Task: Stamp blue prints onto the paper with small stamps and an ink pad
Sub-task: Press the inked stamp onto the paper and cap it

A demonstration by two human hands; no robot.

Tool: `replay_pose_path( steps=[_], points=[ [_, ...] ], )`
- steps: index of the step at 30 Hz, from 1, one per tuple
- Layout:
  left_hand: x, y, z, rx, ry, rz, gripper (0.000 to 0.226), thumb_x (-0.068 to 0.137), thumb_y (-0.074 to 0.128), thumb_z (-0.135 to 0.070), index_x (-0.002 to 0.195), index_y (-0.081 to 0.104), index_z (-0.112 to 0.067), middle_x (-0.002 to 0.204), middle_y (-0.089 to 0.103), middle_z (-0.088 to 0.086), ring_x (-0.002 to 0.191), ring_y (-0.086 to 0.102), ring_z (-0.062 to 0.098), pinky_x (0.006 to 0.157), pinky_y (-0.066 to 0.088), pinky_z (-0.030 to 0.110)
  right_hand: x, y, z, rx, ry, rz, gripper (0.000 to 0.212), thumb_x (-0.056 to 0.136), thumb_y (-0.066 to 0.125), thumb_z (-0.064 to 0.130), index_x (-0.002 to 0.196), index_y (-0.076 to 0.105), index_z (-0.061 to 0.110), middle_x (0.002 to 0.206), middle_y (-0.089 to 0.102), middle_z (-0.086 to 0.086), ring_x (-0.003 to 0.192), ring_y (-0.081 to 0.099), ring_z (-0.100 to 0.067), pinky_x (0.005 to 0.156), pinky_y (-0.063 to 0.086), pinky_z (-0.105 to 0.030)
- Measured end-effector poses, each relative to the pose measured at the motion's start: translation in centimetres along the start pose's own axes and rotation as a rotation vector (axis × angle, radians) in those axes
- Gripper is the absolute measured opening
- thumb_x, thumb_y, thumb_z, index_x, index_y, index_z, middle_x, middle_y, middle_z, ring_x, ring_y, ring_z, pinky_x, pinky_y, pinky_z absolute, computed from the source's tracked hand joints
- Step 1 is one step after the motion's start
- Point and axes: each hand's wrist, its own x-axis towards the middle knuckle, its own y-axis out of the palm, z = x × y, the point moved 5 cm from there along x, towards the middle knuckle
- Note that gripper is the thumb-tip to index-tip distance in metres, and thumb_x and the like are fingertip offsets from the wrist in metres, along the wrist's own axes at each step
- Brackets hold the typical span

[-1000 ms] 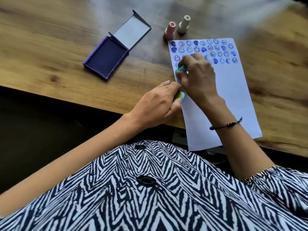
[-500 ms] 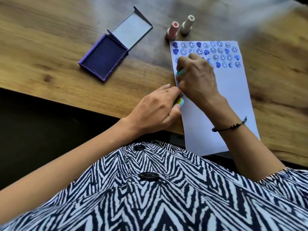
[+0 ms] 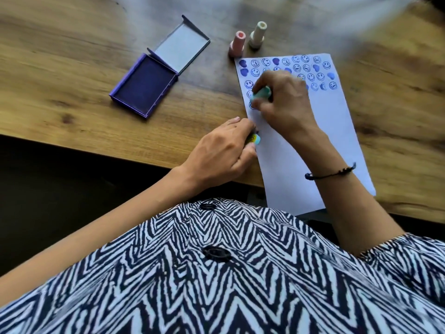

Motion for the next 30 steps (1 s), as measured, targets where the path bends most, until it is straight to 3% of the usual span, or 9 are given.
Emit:
replay_pose_path(
  steps=[5, 10, 13, 16, 18, 23, 27, 30],
  points=[
    [0.0, 0.0, 0.1, -0.043, 0.013, -0.045, 0.047, 0.082, 0.028, -0.028, 0.107, 0.05, 0.006, 0.107, 0.064, 0.025, 0.109, 0.057, 0.033, 0.098, 0.033, 0.029, -2.2, -2.4, -2.3, 0.608, 0.257, -0.204, 0.015, 0.072, 0.065, 0.009, 0.074, 0.06, 0.022, 0.074, 0.064, -0.002, 0.063, 0.063, -0.015, 0.06, 0.055, -0.028],
    [0.0, -0.1, 0.6, -0.13, -0.04, -0.061, 0.051, 0.082, 0.027, -0.036, 0.11, 0.047, 0.001, 0.113, 0.063, 0.02, 0.104, 0.059, 0.03, 0.088, 0.041, 0.039, -4.2, -1.5, -3.1, 1.009, 0.435, -0.115, 0.019, 0.081, 0.058, 0.0, 0.075, 0.06, 0.018, 0.076, 0.06, -0.006, 0.057, 0.057, -0.014, 0.071, 0.06, -0.032],
    [0.2, -0.8, 1.4, -0.285, -0.149, -0.143, 0.038, 0.086, 0.036, -0.03, 0.11, 0.05, -0.004, 0.109, 0.067, 0.016, 0.094, 0.061, 0.025, 0.083, 0.045, 0.033, -5.2, -0.9, -2.1, 1.175, 0.426, -0.05, 0.016, 0.085, 0.056, -0.002, 0.08, 0.06, 0.013, 0.076, 0.06, -0.007, 0.055, 0.059, -0.015, 0.072, 0.059, -0.033],
    [0.4, -1.2, 2.2, -0.556, -0.268, -0.248, 0.03, 0.086, 0.043, -0.026, 0.106, 0.055, -0.009, 0.1, 0.062, 0.001, 0.084, 0.054, 0.003, 0.08, 0.041, 0.016, -6.1, -0.7, -0.6, 1.221, 0.341, 0.003, 0.018, 0.083, 0.057, -0.003, 0.079, 0.062, 0.013, 0.079, 0.06, -0.009, 0.066, 0.06, -0.019, 0.074, 0.059, -0.034],
    [0.4, -1.0, 2.4, -0.744, -0.303, -0.276, 0.024, 0.085, 0.047, -0.023, 0.104, 0.055, -0.011, 0.091, 0.057, -0.006, 0.077, 0.052, -0.006, 0.079, 0.041, 0.012, -6.4, -0.6, 0.2, 1.182, 0.289, -0.002, 0.02, 0.082, 0.058, -0.004, 0.077, 0.062, 0.015, 0.078, 0.061, -0.006, 0.072, 0.06, -0.018, 0.075, 0.06, -0.035],
    [0.4, -1.0, 2.0, -0.953, -0.298, -0.32, 0.011, 0.083, 0.053, -0.018, 0.091, 0.059, -0.021, 0.079, 0.06, -0.005, 0.065, 0.053, 0.0, 0.067, 0.047, 0.013, -6.6, -1.0, 1.1, 1.092, 0.199, -0.056, 0.02, 0.081, 0.06, -0.004, 0.08, 0.063, 0.015, 0.073, 0.064, -0.001, 0.068, 0.063, -0.009, 0.07, 0.059, -0.025],
    [0.3, -1.6, 1.9, -0.985, -0.28, -0.339, 0.014, 0.082, 0.056, -0.014, 0.096, 0.06, -0.013, 0.08, 0.061, -0.001, 0.067, 0.054, 0.005, 0.069, 0.046, 0.019, -6.8, -1.3, 1.3, 1.004, 0.155, -0.114, 0.016, 0.08, 0.063, 0.002, 0.08, 0.062, 0.018, 0.072, 0.064, 0.001, 0.066, 0.063, -0.011, 0.073, 0.06, -0.034],
    [0.1, -2.1, 1.6, -0.932, -0.25, -0.348, 0.018, 0.084, 0.056, -0.004, 0.102, 0.057, -0.005, 0.083, 0.061, -0.003, 0.068, 0.058, -0.004, 0.068, 0.046, 0.01, -6.9, -1.2, 1.5, 1.012, 0.163, -0.12, 0.016, 0.08, 0.063, -0.001, 0.081, 0.062, 0.015, 0.07, 0.063, 0.002, 0.063, 0.063, -0.007, 0.073, 0.06, -0.034]
  ],
)
